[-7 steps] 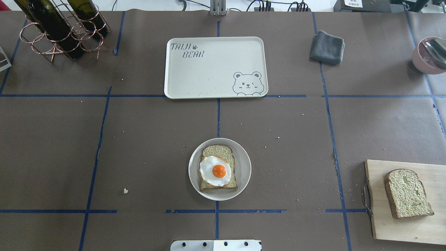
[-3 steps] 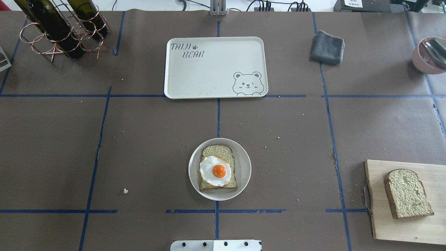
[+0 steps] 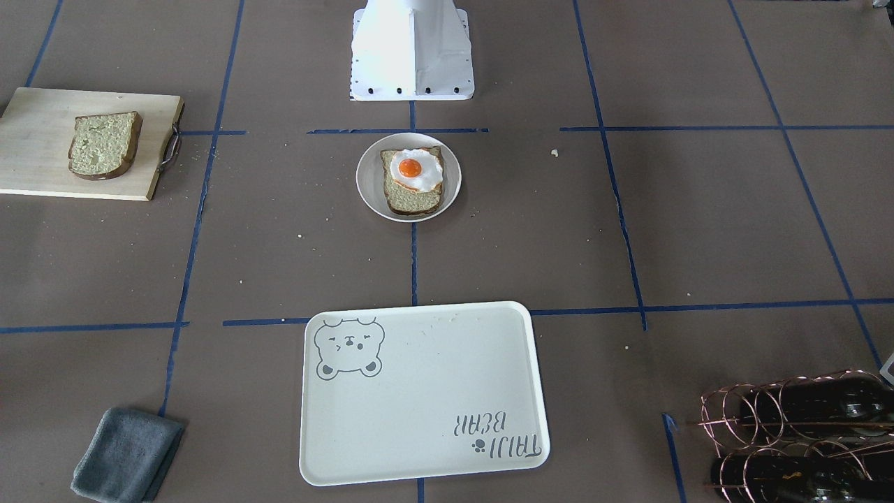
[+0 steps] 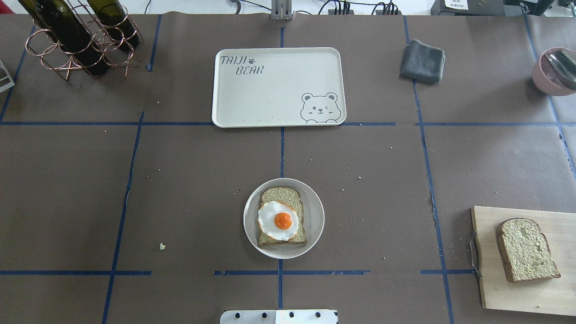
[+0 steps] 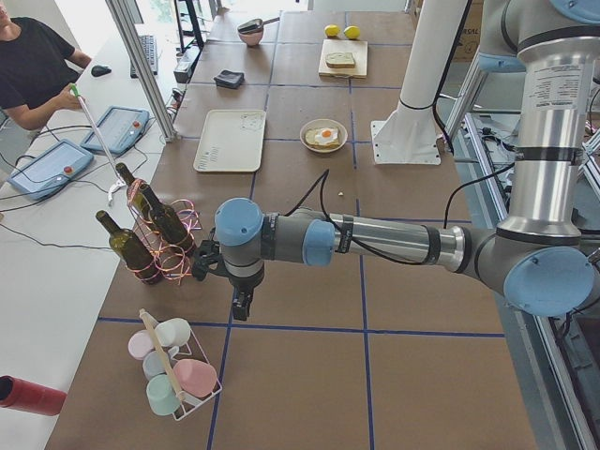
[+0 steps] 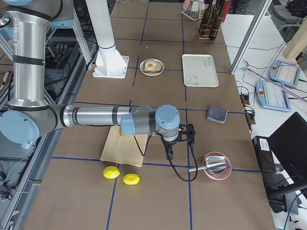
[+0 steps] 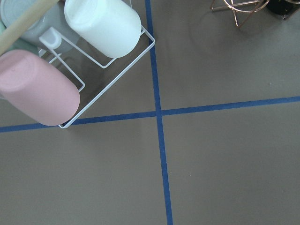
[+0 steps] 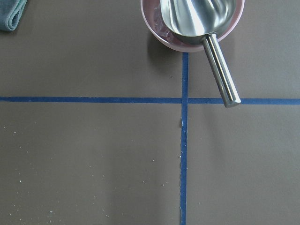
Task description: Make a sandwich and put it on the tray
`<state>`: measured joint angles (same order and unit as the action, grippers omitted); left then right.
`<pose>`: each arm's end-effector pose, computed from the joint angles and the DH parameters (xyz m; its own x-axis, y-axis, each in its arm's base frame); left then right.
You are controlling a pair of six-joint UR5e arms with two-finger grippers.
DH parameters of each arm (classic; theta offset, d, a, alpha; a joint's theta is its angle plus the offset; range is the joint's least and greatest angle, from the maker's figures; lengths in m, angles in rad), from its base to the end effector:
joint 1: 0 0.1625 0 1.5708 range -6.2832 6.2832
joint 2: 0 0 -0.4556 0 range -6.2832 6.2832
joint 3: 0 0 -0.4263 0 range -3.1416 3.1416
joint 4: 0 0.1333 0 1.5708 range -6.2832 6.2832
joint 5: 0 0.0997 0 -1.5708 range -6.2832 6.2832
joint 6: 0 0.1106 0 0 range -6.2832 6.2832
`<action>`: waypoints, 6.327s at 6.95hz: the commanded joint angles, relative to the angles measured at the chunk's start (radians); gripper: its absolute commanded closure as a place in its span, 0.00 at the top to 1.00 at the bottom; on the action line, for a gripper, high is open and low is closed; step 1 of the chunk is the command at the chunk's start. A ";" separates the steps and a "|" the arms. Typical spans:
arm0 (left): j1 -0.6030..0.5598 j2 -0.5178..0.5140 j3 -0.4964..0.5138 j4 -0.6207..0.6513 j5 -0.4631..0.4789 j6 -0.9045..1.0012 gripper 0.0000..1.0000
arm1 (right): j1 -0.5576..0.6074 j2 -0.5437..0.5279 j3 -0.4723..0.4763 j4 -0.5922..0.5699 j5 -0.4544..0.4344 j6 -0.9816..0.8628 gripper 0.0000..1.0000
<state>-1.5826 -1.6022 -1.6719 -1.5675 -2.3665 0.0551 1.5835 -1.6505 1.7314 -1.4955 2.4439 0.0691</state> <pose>-0.0607 -0.5450 0.6255 0.7004 0.1383 -0.7002 -0.0269 0.9855 0.1677 0.0549 -0.4975 0.6369 0.6415 -0.0426 0.7659 -0.0570 0.9931 0.1029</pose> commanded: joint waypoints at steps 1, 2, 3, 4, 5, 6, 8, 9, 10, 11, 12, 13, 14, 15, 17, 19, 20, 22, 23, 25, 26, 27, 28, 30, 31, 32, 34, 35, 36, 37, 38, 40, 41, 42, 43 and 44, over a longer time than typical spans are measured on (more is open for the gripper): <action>0.047 -0.039 0.003 -0.084 -0.005 0.000 1.00 | -0.062 0.066 -0.003 0.003 0.012 0.004 1.00; 0.050 -0.038 0.004 -0.144 -0.008 0.000 1.00 | -0.082 0.066 0.007 0.009 0.050 0.029 1.00; 0.055 -0.039 0.004 -0.157 -0.010 0.008 1.00 | -0.109 0.074 0.011 0.017 0.053 0.093 1.00; 0.076 -0.054 0.006 -0.181 -0.008 0.002 1.00 | -0.141 0.099 0.013 0.044 0.053 0.116 1.00; 0.090 -0.091 0.058 -0.207 -0.007 0.000 1.00 | -0.175 0.127 0.016 0.049 0.055 0.191 1.00; 0.101 -0.146 0.157 -0.248 -0.008 0.002 1.00 | -0.212 0.127 0.034 0.050 0.047 0.259 1.00; 0.139 -0.160 0.144 -0.337 -0.002 -0.117 1.00 | -0.272 0.101 0.095 0.102 0.012 0.368 1.00; 0.180 -0.159 0.071 -0.333 0.001 -0.203 1.00 | -0.311 0.031 0.152 0.124 -0.021 0.427 1.00; 0.220 -0.156 0.011 -0.332 0.001 -0.297 1.00 | -0.344 -0.071 0.205 0.188 -0.032 0.473 1.00; 0.261 -0.156 -0.023 -0.335 0.003 -0.375 1.00 | -0.388 -0.200 0.209 0.368 -0.037 0.551 1.00; 0.285 -0.156 -0.049 -0.336 0.001 -0.426 1.00 | -0.433 -0.312 0.208 0.578 -0.064 0.672 1.00; 0.315 -0.157 -0.069 -0.339 0.003 -0.496 1.00 | -0.512 -0.378 0.206 0.692 -0.089 0.781 1.00; 0.331 -0.157 -0.086 -0.339 0.004 -0.533 1.00 | -0.595 -0.390 0.206 0.698 -0.156 0.840 1.00; 0.337 -0.157 -0.091 -0.339 0.004 -0.558 1.00 | -0.691 -0.393 0.206 0.713 -0.239 0.953 1.00; 0.348 -0.157 -0.094 -0.362 0.004 -0.586 1.00 | -0.901 -0.457 0.192 0.815 -0.429 1.000 1.00; 0.354 -0.157 -0.097 -0.364 0.004 -0.590 1.00 | -0.913 -0.486 0.133 0.908 -0.419 1.005 0.95; 0.354 -0.157 -0.097 -0.364 0.004 -0.591 1.00 | -0.913 -0.485 0.128 0.917 -0.414 1.005 0.79; 0.354 -0.154 -0.095 -0.370 0.004 -0.589 1.00 | -0.913 -0.476 0.126 0.916 -0.404 1.006 0.59; 0.355 -0.153 -0.095 -0.370 0.004 -0.589 1.00 | -0.913 -0.473 0.125 0.916 -0.404 1.006 0.57; 0.354 -0.153 -0.095 -0.370 0.004 -0.589 1.00 | -0.913 -0.472 0.119 0.914 -0.402 1.006 0.58; 0.354 -0.153 -0.097 -0.370 0.004 -0.589 1.00 | -0.915 -0.471 0.114 0.913 -0.402 1.005 0.58; 0.354 -0.153 -0.097 -0.370 0.004 -0.589 1.00 | -0.916 -0.471 0.114 0.907 -0.399 1.006 0.58; 0.354 -0.153 -0.097 -0.370 0.004 -0.589 1.00 | -0.918 -0.469 0.111 0.905 -0.398 1.005 0.57; 0.354 -0.153 -0.097 -0.371 0.004 -0.587 1.00 | -0.927 -0.460 0.096 0.905 -0.391 1.005 0.57; 0.354 -0.154 -0.097 -0.371 0.004 -0.586 1.00 | -0.928 -0.457 0.091 0.905 -0.388 1.005 0.56; 0.352 -0.154 -0.097 -0.371 0.004 -0.584 1.00 | -0.928 -0.457 0.091 0.908 -0.382 1.005 0.43; 0.351 -0.154 -0.097 -0.370 0.004 -0.586 1.00 | -0.927 -0.457 0.094 0.914 -0.381 1.005 0.00; 0.351 -0.154 -0.097 -0.370 0.004 -0.587 1.00 | -0.927 -0.457 0.099 0.916 -0.382 1.005 0.00; 0.351 -0.154 -0.095 -0.370 0.004 -0.589 1.00 | -0.924 -0.457 0.111 0.917 -0.382 1.005 0.00; 0.352 -0.154 -0.094 -0.370 0.004 -0.590 1.00 | -0.918 -0.460 0.137 0.917 -0.379 1.006 0.00; 0.352 -0.154 -0.095 -0.370 0.003 -0.591 1.00 | -0.912 -0.465 0.166 0.919 -0.376 1.006 0.00; 0.351 -0.156 -0.095 -0.370 0.003 -0.591 1.00 | -0.764 -0.447 0.233 0.919 -0.245 1.005 0.00; 0.351 -0.156 -0.095 -0.370 0.003 -0.592 1.00 | -0.693 -0.405 0.247 0.919 -0.182 1.005 0.00; 0.352 -0.156 -0.095 -0.370 0.003 -0.594 1.00 | -0.662 -0.323 0.246 0.916 -0.139 1.008 0.00; 0.352 -0.154 -0.095 -0.370 0.003 -0.594 1.00 | -0.655 -0.242 0.238 0.897 -0.113 1.018 0.00; 0.352 -0.154 -0.095 -0.370 0.003 -0.594 1.00 | -0.657 -0.122 0.241 0.833 -0.097 1.097 0.00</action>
<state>-1.2305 -1.7571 -1.7671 -1.9374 -2.3638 -0.5382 0.9184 -1.9034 1.9723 -0.6060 2.3180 1.1014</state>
